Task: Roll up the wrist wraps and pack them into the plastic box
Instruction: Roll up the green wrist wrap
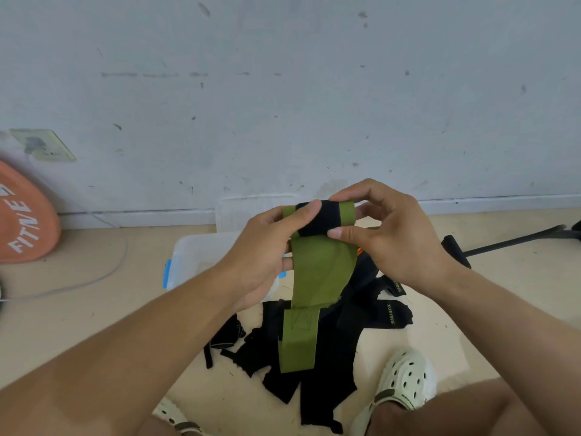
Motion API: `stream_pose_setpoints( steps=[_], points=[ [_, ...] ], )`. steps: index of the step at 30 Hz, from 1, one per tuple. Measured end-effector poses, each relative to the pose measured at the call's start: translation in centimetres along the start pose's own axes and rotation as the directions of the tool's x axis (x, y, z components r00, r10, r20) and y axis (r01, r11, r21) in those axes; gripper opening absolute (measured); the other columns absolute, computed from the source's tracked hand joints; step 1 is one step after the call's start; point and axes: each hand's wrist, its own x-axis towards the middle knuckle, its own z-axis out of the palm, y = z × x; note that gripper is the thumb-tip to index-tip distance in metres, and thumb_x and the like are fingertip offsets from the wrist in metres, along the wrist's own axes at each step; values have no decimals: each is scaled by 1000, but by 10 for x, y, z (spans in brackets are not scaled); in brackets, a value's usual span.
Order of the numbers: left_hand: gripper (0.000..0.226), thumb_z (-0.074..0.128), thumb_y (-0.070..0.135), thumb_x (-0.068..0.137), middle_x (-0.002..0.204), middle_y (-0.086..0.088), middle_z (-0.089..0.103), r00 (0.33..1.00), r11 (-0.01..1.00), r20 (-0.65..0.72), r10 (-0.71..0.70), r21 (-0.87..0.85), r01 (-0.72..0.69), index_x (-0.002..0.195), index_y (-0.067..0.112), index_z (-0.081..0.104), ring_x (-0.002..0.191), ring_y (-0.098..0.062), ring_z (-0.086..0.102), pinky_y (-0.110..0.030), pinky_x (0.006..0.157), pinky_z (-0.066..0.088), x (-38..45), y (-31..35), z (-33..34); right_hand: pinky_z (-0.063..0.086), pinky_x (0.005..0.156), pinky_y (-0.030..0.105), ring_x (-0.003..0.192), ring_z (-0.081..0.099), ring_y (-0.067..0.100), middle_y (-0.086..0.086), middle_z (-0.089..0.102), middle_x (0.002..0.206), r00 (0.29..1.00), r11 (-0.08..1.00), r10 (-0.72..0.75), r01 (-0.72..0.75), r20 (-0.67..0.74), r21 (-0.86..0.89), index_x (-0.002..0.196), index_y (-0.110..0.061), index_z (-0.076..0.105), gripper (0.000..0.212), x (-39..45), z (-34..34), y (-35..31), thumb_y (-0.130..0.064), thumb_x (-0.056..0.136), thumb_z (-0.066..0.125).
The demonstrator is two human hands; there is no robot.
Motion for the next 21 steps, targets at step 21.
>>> stream_pose_setpoints(
  steps=[21],
  points=[
    [43,79,23,81,114,-5,78,997,998,80,15,55,-19,122,13,70,106,-22,76,-41,92,60,-2,-3,-4,61,84,38,96,73,42,0,71,120,970,942,201,-230,136,246,117,-24,70,38,2,-8,-2,-3,86,78]
  ],
)
